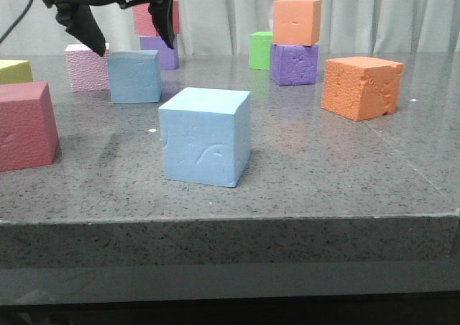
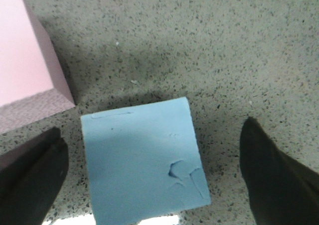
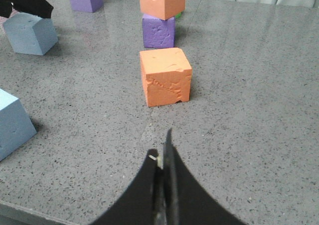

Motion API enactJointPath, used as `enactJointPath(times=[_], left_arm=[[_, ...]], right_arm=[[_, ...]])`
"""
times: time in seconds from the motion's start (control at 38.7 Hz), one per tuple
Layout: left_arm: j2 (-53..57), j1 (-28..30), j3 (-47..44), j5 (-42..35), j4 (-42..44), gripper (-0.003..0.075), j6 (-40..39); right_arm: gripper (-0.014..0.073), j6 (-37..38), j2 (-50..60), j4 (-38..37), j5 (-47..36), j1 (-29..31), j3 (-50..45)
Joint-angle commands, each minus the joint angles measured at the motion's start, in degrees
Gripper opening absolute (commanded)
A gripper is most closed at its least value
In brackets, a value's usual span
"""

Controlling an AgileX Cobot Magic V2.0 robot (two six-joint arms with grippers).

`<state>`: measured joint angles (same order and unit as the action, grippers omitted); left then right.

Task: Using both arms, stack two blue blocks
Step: 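Lower the left gripper onto the far light-blue cube and grasp it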

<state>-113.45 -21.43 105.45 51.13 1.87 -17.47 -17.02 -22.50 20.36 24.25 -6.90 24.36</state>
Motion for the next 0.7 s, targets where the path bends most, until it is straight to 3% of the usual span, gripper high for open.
enactJointPath(times=[0.0,0.26,0.41,0.52,0.67], left_arm=[[1.99,-0.3,1.93,-3.14,-0.31,0.0673,-0.11],[1.35,-0.3,2.68,-2.48,-2.32,0.0659,1.51],[1.35,-0.3,2.68,-2.13,-2.55,0.0552,1.51],[1.35,-0.3,2.68,-2.13,-3.6,0.0441,1.51],[1.45,-0.3,2.68,-2.13,-3.76,0.0405,1.51]], right_arm=[[-0.0068,-0.58,-0.27,0.87,-4.65,0.36,1.43],[-0.0068,-0.58,-0.27,0.87,-4.94,0.36,1.36],[-0.0068,-0.58,-0.27,0.87,-5.01,0.36,1.36],[-0.0068,-0.58,-0.27,0.87,-5.01,0.36,1.36],[-0.0068,-0.58,-0.27,0.87,-5.01,0.36,1.36]])
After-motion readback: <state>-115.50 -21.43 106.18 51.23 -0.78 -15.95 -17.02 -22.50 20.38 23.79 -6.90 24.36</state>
